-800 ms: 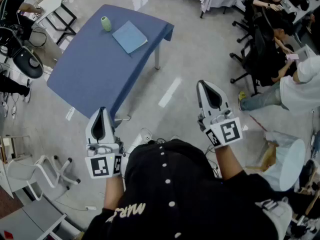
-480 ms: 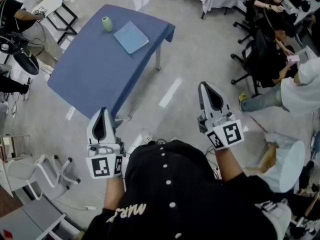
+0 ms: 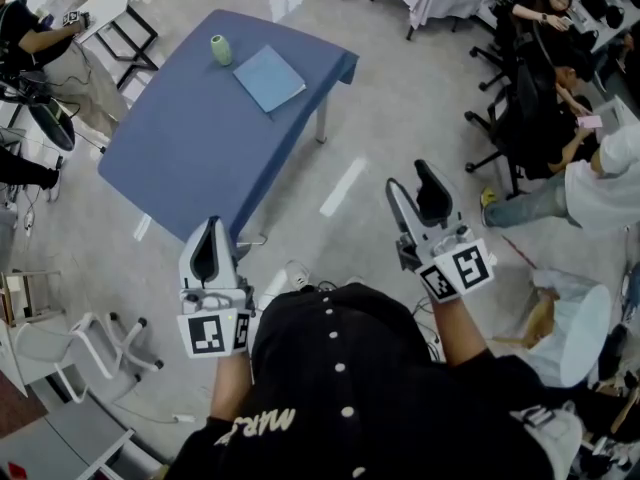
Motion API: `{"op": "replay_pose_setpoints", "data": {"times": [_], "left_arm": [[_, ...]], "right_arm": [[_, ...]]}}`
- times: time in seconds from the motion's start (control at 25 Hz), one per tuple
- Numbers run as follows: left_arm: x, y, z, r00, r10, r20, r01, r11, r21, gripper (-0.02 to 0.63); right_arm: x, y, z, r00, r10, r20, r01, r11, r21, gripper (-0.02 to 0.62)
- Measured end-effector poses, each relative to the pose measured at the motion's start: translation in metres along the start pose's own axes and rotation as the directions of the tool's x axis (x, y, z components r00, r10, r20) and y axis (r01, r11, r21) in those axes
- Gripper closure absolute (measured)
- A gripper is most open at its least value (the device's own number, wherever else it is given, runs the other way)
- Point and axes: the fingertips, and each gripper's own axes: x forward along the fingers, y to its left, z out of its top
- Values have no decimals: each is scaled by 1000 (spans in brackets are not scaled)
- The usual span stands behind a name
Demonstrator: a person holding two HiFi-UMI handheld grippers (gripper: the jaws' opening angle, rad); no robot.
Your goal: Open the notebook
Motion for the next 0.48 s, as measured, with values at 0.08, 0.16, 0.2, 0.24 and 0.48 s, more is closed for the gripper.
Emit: {"op": "replay_pose_setpoints", "data": {"times": [0.08, 0.16, 0.2, 0.24, 0.48], "left_arm": [[5, 12, 1, 1000, -5, 5, 5, 1000, -1, 603], [9, 26, 1, 1000, -10, 7, 10, 1000, -8, 603], [12, 33, 1, 1000, -13, 7, 13, 1000, -12, 603], [15, 41, 0, 1000, -17, 8, 17, 1000, -15, 603], [30, 84, -6, 998, -57, 5, 57, 998, -16, 603]], "right_arm": [[12, 2, -1, 1000, -6, 4, 6, 999, 33, 333], [22, 6, -2, 1000, -19, 2, 19, 999, 26, 327], [28, 9, -3, 1000, -24, 0, 24, 1000, 20, 324], [35, 12, -4, 1000, -28, 1, 28, 1000, 15, 322], [67, 33, -15, 999, -51, 5, 51, 999, -8, 342]]}}
